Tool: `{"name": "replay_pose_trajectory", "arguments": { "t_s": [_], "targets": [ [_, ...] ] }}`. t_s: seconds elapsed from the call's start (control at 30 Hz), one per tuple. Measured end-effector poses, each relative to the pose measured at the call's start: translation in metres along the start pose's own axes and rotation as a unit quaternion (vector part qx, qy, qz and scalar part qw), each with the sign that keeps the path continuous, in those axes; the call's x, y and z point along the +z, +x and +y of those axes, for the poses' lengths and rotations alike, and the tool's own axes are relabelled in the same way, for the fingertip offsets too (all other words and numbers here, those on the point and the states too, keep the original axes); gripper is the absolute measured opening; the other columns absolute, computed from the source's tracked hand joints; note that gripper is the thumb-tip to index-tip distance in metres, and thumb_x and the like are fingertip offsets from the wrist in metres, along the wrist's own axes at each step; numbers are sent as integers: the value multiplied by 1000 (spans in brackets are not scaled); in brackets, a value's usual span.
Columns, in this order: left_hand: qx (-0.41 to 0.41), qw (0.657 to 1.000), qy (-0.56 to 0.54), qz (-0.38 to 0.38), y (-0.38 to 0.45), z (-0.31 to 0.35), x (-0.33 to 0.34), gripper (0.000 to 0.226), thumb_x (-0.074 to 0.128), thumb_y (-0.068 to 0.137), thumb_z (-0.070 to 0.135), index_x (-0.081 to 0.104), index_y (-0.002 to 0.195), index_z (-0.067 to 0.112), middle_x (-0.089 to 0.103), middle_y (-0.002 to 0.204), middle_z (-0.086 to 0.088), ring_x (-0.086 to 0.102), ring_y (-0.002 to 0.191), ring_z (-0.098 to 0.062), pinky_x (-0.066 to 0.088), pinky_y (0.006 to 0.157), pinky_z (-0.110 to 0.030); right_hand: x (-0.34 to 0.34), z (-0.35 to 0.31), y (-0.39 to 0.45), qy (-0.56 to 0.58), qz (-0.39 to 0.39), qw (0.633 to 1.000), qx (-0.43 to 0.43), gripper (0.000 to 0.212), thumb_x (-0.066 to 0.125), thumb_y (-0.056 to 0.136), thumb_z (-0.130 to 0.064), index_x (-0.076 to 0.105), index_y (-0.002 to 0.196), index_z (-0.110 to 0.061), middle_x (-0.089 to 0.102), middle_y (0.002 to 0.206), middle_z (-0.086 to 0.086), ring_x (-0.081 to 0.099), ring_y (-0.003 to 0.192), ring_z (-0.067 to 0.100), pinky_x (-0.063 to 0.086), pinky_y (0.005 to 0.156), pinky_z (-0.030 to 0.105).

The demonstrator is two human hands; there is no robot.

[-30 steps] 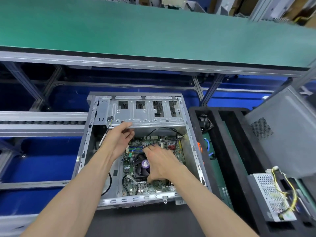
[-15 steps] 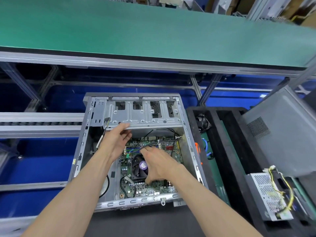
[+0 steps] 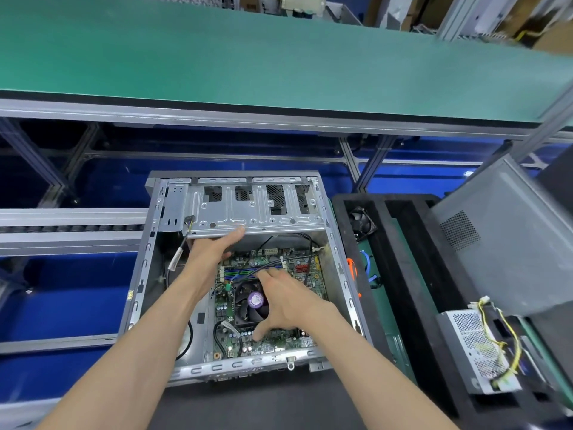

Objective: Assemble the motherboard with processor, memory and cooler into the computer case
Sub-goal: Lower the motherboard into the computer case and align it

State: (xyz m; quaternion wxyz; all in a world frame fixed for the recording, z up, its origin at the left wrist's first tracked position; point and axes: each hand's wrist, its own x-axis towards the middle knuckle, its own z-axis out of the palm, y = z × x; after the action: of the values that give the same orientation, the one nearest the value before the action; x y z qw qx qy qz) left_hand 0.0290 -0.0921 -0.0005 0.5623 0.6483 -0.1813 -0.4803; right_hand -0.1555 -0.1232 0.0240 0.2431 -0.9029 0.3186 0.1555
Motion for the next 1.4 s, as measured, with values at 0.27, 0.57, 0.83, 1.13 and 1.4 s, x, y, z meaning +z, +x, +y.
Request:
{"name": "replay_pose_trajectory", "arguments": {
  "t_s": [0.27, 0.57, 0.83, 1.13, 1.4],
  "targets": [
    [36, 924, 353, -139, -9, -2, 12, 46, 78, 49, 65, 71, 92, 50, 69, 103, 14, 64, 97, -8, 50, 88, -31, -10, 24, -27, 163, 160, 952, 205, 32, 55, 88, -10, 60, 118, 1, 60, 121, 17, 57, 109, 29, 48, 86, 32],
    [131, 900, 409, -73, -15, -10, 15, 10, 80, 79, 39, 71, 75, 36, 70, 66, 16, 59, 56, -6, 41, 53, -19, -12, 26, -13, 238, 53, 936, 253, 42, 45, 98, -12, 46, 137, 2, 43, 144, 20, 53, 114, 29, 48, 92, 38],
    [199, 912, 353, -66, -22, -5, 19, 16, 83, 77, 39, 70, 87, 40, 65, 71, 14, 53, 62, 1, 39, 63, -19, -7, 29, -13, 441, 237, 844, 190, 35, 70, 86, -7, 65, 121, -14, 65, 114, 2, 62, 105, 17, 51, 83, 26],
    [150, 880, 440, -96, -27, 4, 30, 94, 72, 46, 84, 67, 125, 33, 75, 91, 7, 66, 94, -11, 54, 90, -38, -11, 24, -17, 593, 186, 778, 92, 30, 62, 88, 6, 65, 112, -11, 75, 103, 1, 72, 96, 14, 59, 81, 27],
    [172, 793, 584, -24, -19, 0, 14, 20, 58, 94, 38, 66, 107, 25, 72, 103, -4, 63, 99, -31, 51, 83, -40, -7, 25, -13, 459, 201, 854, 137, 27, 57, 88, 1, 65, 105, -19, 74, 98, -4, 68, 96, 13, 58, 86, 36]
  ]
}}
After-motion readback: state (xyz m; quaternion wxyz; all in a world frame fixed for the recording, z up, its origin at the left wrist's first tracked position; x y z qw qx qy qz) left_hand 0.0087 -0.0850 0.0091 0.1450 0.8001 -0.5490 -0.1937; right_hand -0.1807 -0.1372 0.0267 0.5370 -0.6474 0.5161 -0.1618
